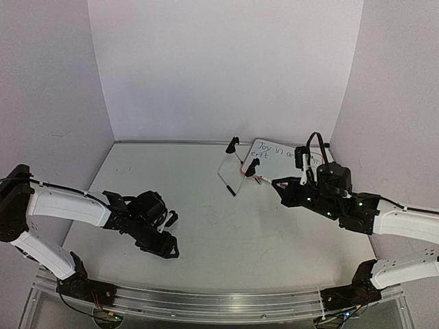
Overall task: Write a sentence on the whiteboard
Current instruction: Move the pen cap to the center of the board.
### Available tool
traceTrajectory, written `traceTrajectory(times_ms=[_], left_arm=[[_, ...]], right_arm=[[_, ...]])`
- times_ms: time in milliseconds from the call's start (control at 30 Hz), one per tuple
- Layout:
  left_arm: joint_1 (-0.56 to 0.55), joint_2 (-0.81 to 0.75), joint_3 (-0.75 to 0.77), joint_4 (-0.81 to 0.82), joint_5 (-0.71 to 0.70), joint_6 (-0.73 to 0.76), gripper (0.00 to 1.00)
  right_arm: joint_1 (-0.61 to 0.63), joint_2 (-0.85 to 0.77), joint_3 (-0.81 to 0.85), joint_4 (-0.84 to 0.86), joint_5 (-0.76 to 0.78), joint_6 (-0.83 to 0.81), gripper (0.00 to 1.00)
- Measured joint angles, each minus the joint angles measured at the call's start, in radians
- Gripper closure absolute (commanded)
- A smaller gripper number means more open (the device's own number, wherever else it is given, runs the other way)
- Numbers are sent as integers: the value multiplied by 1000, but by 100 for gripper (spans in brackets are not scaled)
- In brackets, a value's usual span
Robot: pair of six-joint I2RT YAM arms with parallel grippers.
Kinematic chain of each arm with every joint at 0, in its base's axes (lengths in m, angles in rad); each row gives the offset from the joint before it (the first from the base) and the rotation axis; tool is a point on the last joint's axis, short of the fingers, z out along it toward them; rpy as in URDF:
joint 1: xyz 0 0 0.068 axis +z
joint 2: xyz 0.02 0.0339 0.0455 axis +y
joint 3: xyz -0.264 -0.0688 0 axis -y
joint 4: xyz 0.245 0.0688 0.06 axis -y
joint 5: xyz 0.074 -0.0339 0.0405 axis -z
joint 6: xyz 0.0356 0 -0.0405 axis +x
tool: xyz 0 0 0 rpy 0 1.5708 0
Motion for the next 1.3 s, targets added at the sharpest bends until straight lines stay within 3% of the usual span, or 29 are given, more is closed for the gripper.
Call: traceTrajectory(times_ms=[267, 600, 1300], left_arm=[[1, -75, 69, -96, -122, 19, 25], [32, 26, 73, -118, -179, 24, 22], [32, 70, 33, 57, 20, -67, 24]], right_arm=[[0, 0, -1, 0, 0, 8, 100], [0, -1, -4, 1, 0, 16, 100], [0, -53, -61, 5, 16, 51, 100]])
